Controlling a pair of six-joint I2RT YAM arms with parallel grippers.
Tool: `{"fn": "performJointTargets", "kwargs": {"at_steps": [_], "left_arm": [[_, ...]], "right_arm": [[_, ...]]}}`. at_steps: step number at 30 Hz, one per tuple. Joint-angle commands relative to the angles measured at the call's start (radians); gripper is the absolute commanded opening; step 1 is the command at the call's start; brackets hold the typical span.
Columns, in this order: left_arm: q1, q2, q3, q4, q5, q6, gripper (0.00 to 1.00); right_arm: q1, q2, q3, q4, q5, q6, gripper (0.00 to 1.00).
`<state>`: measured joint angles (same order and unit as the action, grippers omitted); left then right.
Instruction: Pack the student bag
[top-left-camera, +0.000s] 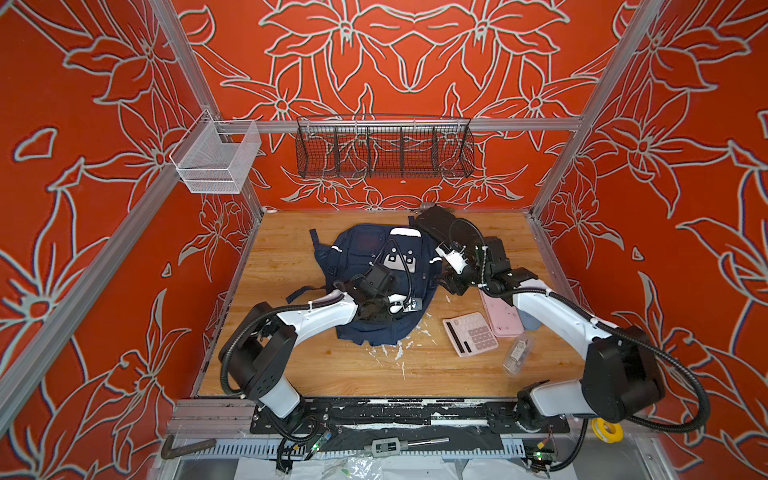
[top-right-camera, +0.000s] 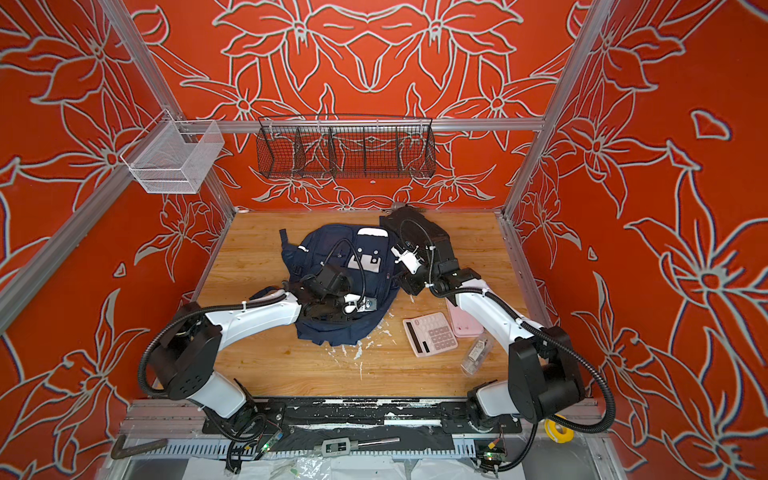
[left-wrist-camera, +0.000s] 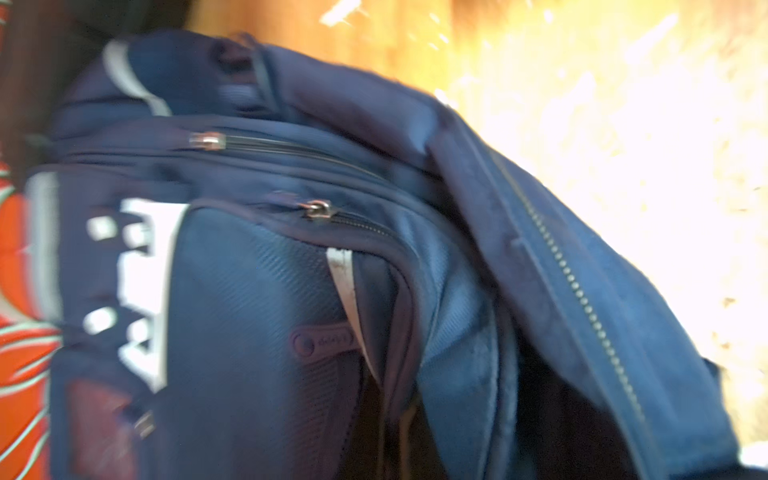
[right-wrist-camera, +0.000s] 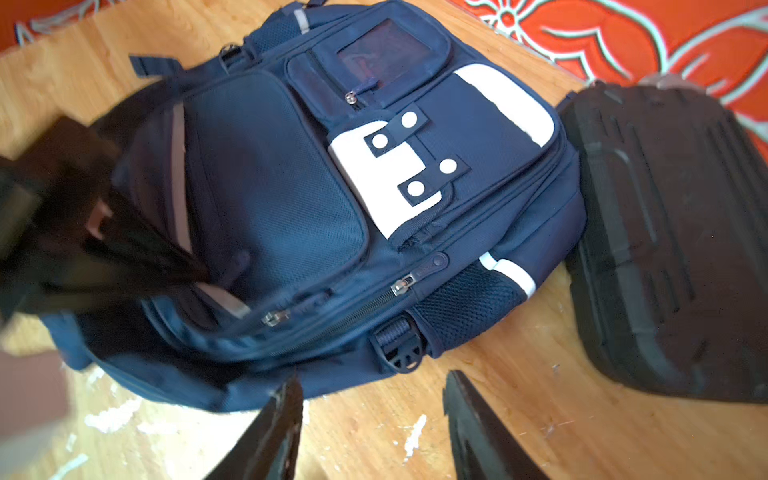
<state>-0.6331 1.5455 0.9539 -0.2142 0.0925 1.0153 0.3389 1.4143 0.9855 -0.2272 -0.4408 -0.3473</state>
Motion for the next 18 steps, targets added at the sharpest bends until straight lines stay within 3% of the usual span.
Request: {"fn": "performJointTargets", "kwargs": {"at_steps": [1, 5, 12, 18], "left_arm": [[0.069, -0.145, 0.012, 0.021, 0.079, -0.039, 0.00], [0.146, -0.226, 0.042, 0.013, 0.168, -0.044, 0.00], [0.204, -0.238, 0.103, -0.078, 0.252, 0.007, 0.00], [0.240, -0.239, 0.104, -0.125, 0.289, 0.026, 0.00]], "right_arm": [[-0.006, 0.038, 0.086, -0.087, -0.049, -0.194, 0.57], [-0.006, 0.128, 0.179, -0.129, -0.084, -0.331, 0.57], [-0.006, 0.297, 0.366, -0.132, -0.141, -0.424, 0.62], [-0.006, 0.472, 0.554, -0.347, -0.235, -0.610, 0.64]]}}
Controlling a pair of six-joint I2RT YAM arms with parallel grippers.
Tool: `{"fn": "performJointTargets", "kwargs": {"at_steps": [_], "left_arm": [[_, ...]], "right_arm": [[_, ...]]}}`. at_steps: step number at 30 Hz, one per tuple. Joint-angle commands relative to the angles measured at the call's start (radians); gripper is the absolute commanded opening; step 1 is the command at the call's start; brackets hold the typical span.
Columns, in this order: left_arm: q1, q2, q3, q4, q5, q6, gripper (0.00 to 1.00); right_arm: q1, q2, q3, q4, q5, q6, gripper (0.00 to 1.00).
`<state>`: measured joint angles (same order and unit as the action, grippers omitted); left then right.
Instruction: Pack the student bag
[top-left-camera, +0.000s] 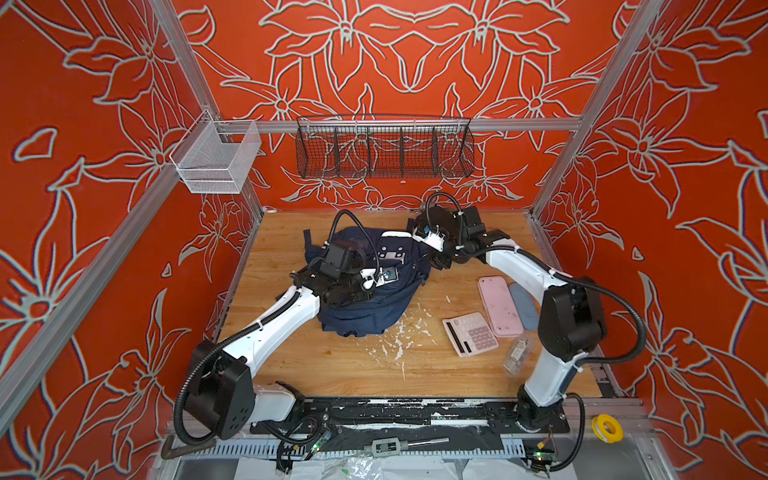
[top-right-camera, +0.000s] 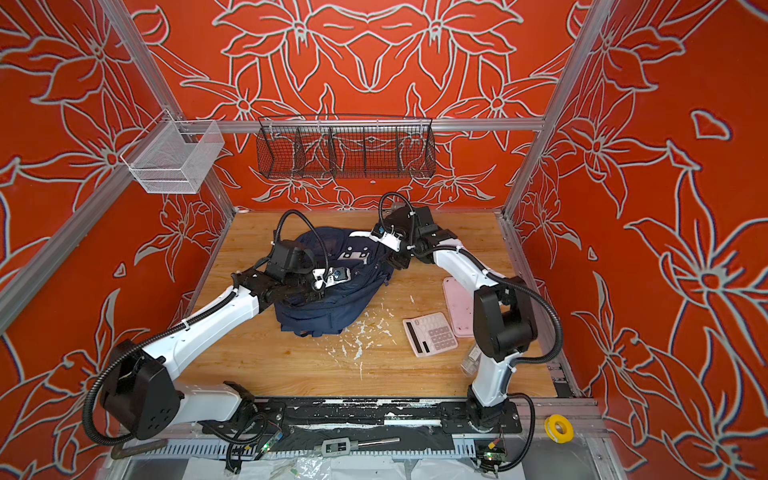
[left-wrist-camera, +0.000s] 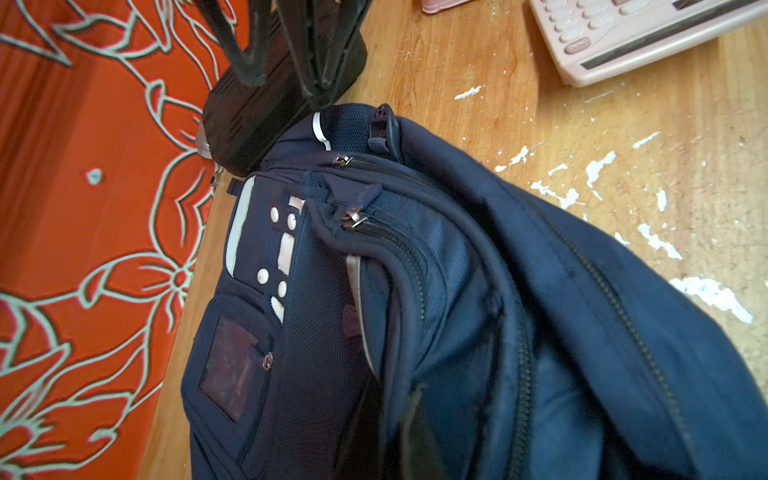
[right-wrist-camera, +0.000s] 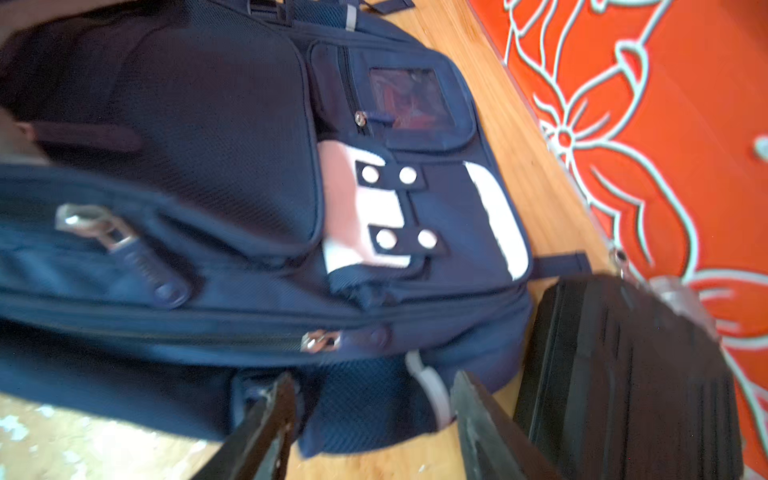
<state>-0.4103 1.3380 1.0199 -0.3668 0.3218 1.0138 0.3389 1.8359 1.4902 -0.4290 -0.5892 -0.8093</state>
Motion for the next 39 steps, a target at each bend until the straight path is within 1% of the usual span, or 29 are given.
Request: {"fn": "performJointTargets", "kwargs": {"at_steps": [1, 3, 6, 11, 16, 18, 22, 24, 28, 33, 36, 37, 39], "left_arm": [[0.025, -0.035, 0.037, 0.033, 0.068, 0.019, 0.00], [0.053, -0.043, 0.046, 0.038, 0.110, 0.000, 0.00], [0.093, -0.048, 0.062, 0.045, 0.169, -0.012, 0.00], [0.106, -0.033, 0.100, 0.007, 0.211, 0.021, 0.00], [0.107, -0.013, 0.121, -0.030, 0.220, 0.072, 0.00], [0.107, -0.009, 0.122, -0.039, 0.221, 0.087, 0.00], [0.107, 0.000, 0.129, -0.041, 0.226, 0.097, 0.00], [0.107, 0.008, 0.135, -0.041, 0.225, 0.102, 0.00], [0.108, 0.026, 0.144, -0.027, 0.211, 0.102, 0.00], [0.114, 0.047, 0.167, -0.033, 0.202, 0.116, 0.00], [0.123, 0.056, 0.175, -0.046, 0.200, 0.125, 0.00], [0.122, 0.057, 0.174, -0.047, 0.199, 0.126, 0.00], [0.122, 0.058, 0.174, -0.052, 0.201, 0.129, 0.00]], "right_arm": [[-0.005, 0.065, 0.065, -0.178, -0.090, -0.179, 0.65], [-0.006, 0.082, 0.077, -0.206, -0.105, -0.214, 0.66], [-0.004, 0.092, 0.071, -0.190, -0.137, -0.243, 0.66], [0.001, 0.109, 0.066, -0.158, -0.170, -0.274, 0.66], [0.006, 0.130, 0.054, -0.075, -0.121, -0.274, 0.66], [0.006, 0.148, 0.073, -0.074, -0.125, -0.288, 0.66], [0.008, 0.205, 0.148, -0.131, -0.158, -0.323, 0.64], [0.010, 0.223, 0.164, -0.134, -0.163, -0.336, 0.62], [0.015, 0.213, 0.146, -0.132, -0.178, -0.355, 0.49], [0.023, 0.184, 0.104, -0.200, -0.133, -0.398, 0.36], [0.022, 0.141, 0.057, -0.181, -0.118, -0.363, 0.34], [0.022, 0.125, 0.040, -0.166, -0.119, -0.346, 0.31], [0.022, 0.112, 0.027, -0.142, -0.128, -0.305, 0.31]]}}
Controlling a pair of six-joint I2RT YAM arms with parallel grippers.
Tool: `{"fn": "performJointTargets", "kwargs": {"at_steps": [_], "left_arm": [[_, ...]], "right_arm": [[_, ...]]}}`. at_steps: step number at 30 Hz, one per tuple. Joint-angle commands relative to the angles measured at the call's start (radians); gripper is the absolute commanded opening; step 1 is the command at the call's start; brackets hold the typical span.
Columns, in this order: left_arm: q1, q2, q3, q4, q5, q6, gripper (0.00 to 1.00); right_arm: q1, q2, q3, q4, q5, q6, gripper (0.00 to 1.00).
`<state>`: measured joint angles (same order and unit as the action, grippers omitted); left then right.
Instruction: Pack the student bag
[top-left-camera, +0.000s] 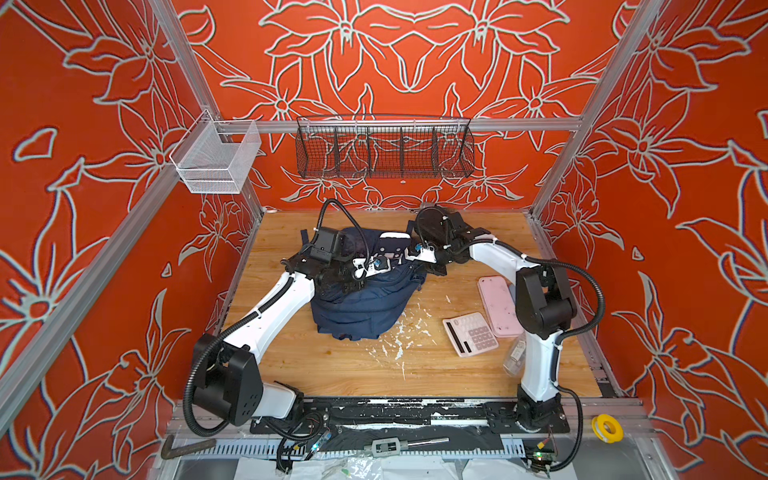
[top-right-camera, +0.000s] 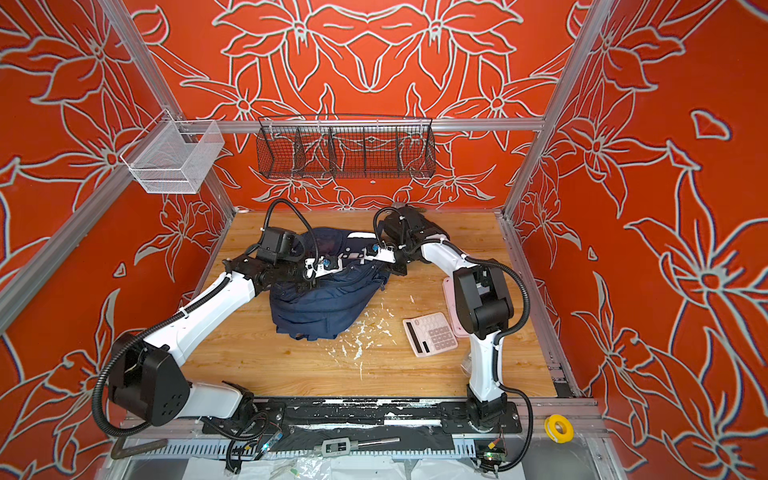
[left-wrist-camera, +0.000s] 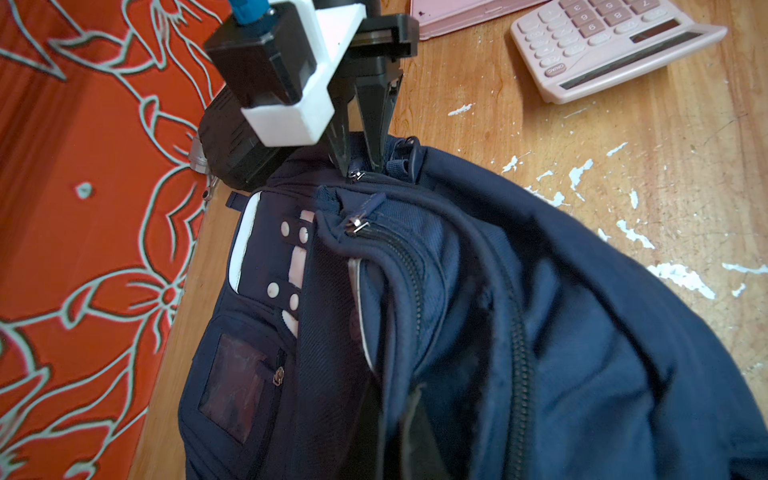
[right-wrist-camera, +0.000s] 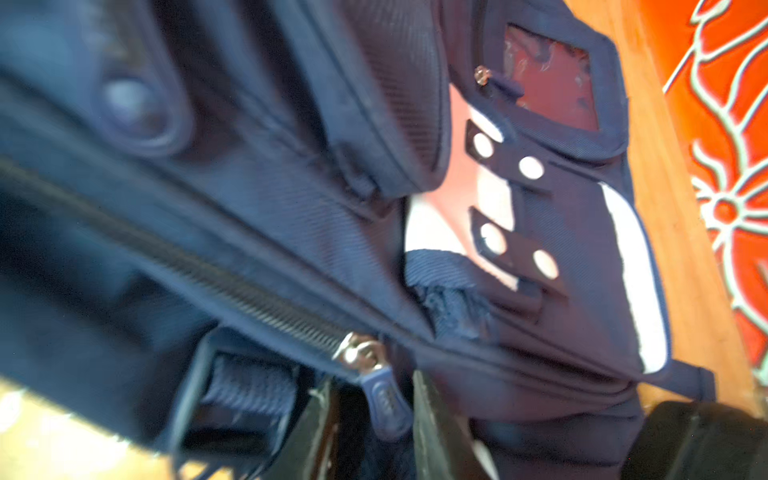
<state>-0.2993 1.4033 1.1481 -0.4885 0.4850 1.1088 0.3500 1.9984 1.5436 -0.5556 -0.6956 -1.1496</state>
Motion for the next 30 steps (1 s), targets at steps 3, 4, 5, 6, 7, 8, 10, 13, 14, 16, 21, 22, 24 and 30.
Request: {"fn": "performJointTargets", "kwargs": {"at_steps": [3, 4, 5, 6, 7, 8, 10, 13, 14, 16, 21, 22, 24, 30], "left_arm": [[0.011, -0.006, 0.043, 0.070, 0.041, 0.035, 0.00], [0.011, -0.007, 0.042, 0.070, 0.042, 0.036, 0.00], [0.011, -0.008, 0.041, 0.068, 0.041, 0.038, 0.00], [0.011, -0.008, 0.041, 0.068, 0.042, 0.039, 0.00], [0.011, -0.009, 0.039, 0.068, 0.044, 0.040, 0.00], [0.011, -0.008, 0.040, 0.068, 0.045, 0.041, 0.00], [0.011, -0.010, 0.041, 0.070, 0.046, 0.039, 0.00], [0.011, -0.012, 0.039, 0.069, 0.049, 0.041, 0.00], [0.011, -0.012, 0.041, 0.067, 0.049, 0.041, 0.00], [0.011, -0.011, 0.041, 0.063, 0.047, 0.044, 0.00], [0.011, -0.008, 0.044, 0.060, 0.047, 0.049, 0.00], [0.011, -0.009, 0.044, 0.062, 0.047, 0.048, 0.00], [0.011, -0.006, 0.045, 0.066, 0.044, 0.046, 0.00], [0.018, 0.000, 0.059, 0.072, 0.047, 0.037, 0.00]], "right_arm": [[0.009, -0.026, 0.013, -0.047, -0.055, 0.085, 0.31], [0.009, -0.012, 0.032, -0.067, -0.064, 0.096, 0.33], [0.009, 0.003, 0.050, -0.085, -0.072, 0.105, 0.33], [0.009, 0.016, 0.064, -0.100, -0.082, 0.109, 0.33], [0.007, 0.029, 0.072, -0.105, -0.088, 0.113, 0.33], [0.007, 0.043, 0.081, -0.106, -0.085, 0.121, 0.32], [0.007, 0.061, 0.095, -0.098, -0.084, 0.139, 0.28], [0.004, 0.071, 0.093, -0.051, -0.087, 0.185, 0.19], [-0.001, 0.077, 0.095, -0.048, -0.103, 0.195, 0.17], [-0.009, 0.092, 0.117, -0.081, -0.124, 0.196, 0.21], [-0.025, 0.137, 0.190, -0.225, -0.131, 0.129, 0.37], [-0.023, 0.141, 0.191, -0.226, -0.130, 0.122, 0.36], [-0.024, 0.151, 0.202, -0.222, -0.138, 0.123, 0.34], [-0.029, 0.194, 0.251, -0.265, -0.108, 0.098, 0.31]]}}
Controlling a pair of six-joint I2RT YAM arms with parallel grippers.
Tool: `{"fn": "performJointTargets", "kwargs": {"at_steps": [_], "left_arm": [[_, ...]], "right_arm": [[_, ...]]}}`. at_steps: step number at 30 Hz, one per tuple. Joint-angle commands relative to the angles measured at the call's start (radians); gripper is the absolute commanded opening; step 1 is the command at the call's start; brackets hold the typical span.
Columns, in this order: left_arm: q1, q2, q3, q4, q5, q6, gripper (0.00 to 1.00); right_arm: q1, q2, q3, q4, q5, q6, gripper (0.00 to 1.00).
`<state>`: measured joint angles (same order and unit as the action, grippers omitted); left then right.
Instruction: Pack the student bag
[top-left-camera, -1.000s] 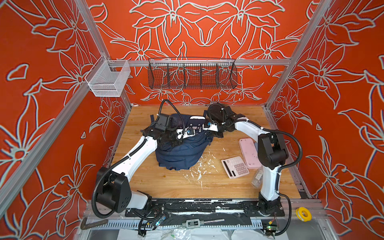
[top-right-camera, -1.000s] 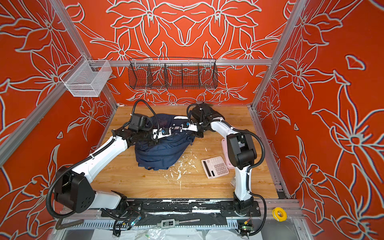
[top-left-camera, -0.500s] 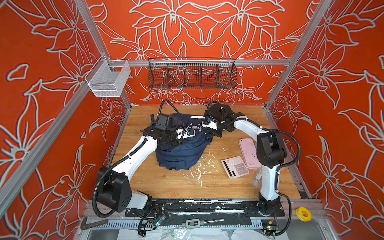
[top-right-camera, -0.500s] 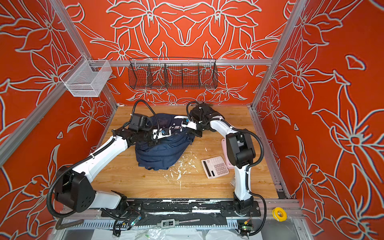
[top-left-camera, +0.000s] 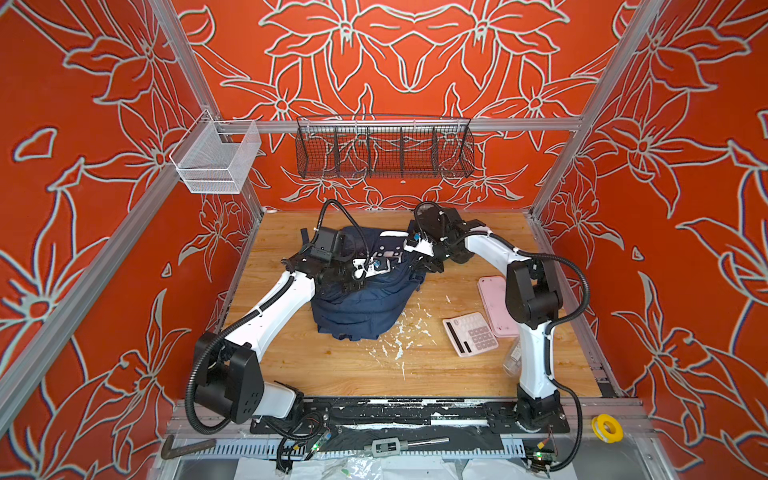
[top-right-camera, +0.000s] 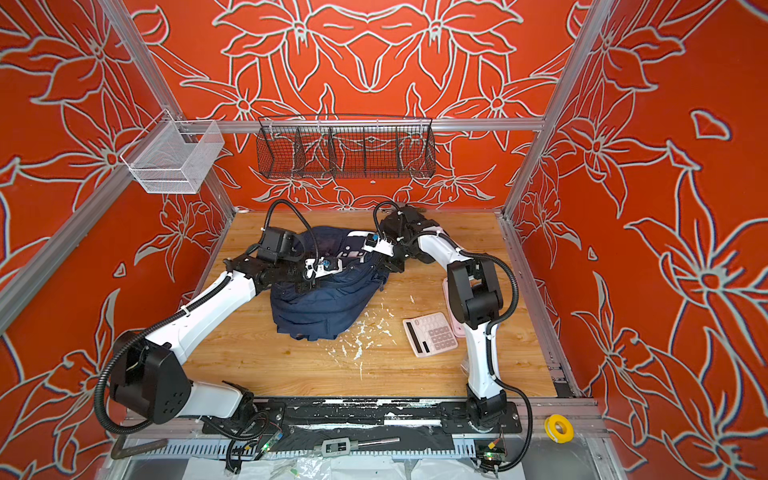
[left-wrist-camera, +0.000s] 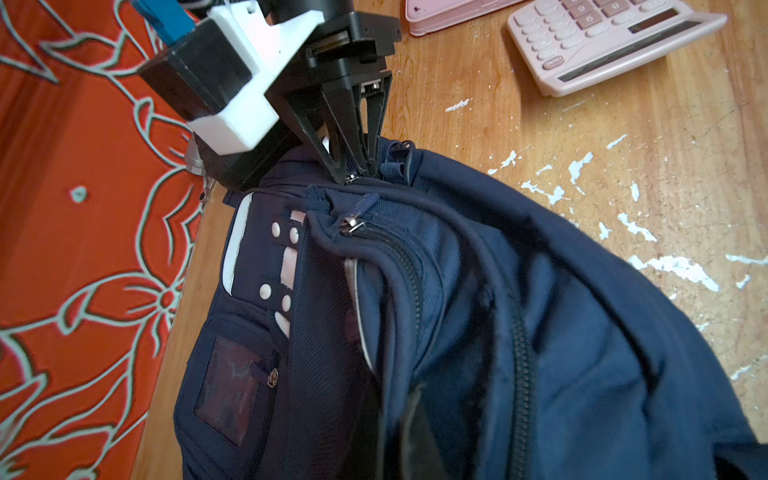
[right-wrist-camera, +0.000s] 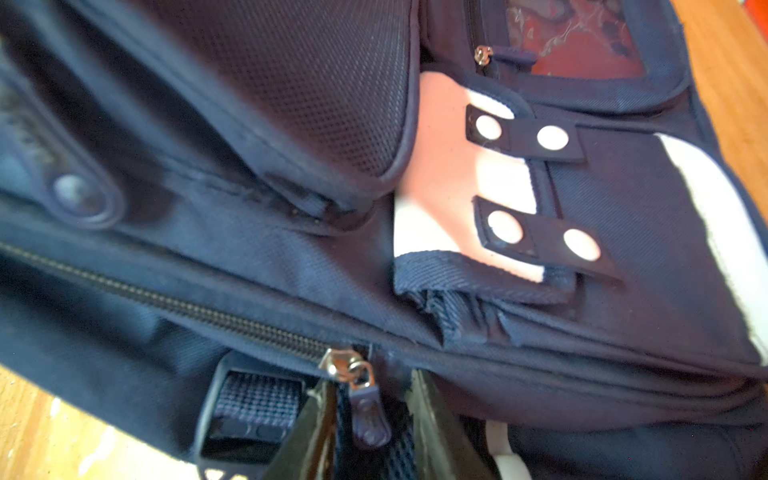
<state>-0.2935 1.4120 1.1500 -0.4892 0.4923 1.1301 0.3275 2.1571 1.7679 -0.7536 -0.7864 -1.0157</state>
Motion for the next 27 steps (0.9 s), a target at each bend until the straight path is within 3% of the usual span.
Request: {"fn": "performJointTargets", "kwargs": {"at_steps": [1, 7, 14, 18, 19, 21, 22, 25, 27], "left_arm": [[0.013, -0.007, 0.057, 0.075, 0.043, 0.016, 0.00], [0.014, 0.007, 0.062, 0.080, 0.031, 0.006, 0.00], [0.021, 0.028, 0.075, 0.094, 0.026, -0.013, 0.00], [0.022, 0.031, 0.076, 0.097, 0.026, -0.014, 0.00], [0.024, 0.029, 0.076, 0.097, 0.026, -0.015, 0.00], [0.025, 0.026, 0.077, 0.089, 0.031, -0.010, 0.00], [0.027, 0.024, 0.079, 0.081, 0.036, -0.006, 0.00], [0.030, 0.014, 0.081, 0.049, 0.044, 0.011, 0.00], [0.032, 0.003, 0.071, 0.052, 0.045, 0.013, 0.00]], "right_arm": [[-0.008, 0.038, 0.029, -0.056, -0.031, -0.029, 0.28], [-0.008, 0.026, 0.037, -0.027, -0.114, 0.010, 0.10], [-0.007, -0.064, -0.055, 0.061, -0.090, 0.108, 0.05], [-0.008, -0.079, -0.083, 0.076, -0.097, 0.115, 0.09], [-0.009, -0.077, -0.080, 0.075, -0.090, 0.123, 0.14], [-0.015, -0.074, -0.073, 0.049, -0.083, 0.096, 0.37], [-0.022, -0.075, -0.069, 0.039, -0.078, 0.081, 0.43], [-0.078, -0.068, -0.050, 0.049, -0.170, 0.105, 0.46], [-0.097, -0.035, 0.021, -0.039, -0.195, 0.074, 0.47]]}}
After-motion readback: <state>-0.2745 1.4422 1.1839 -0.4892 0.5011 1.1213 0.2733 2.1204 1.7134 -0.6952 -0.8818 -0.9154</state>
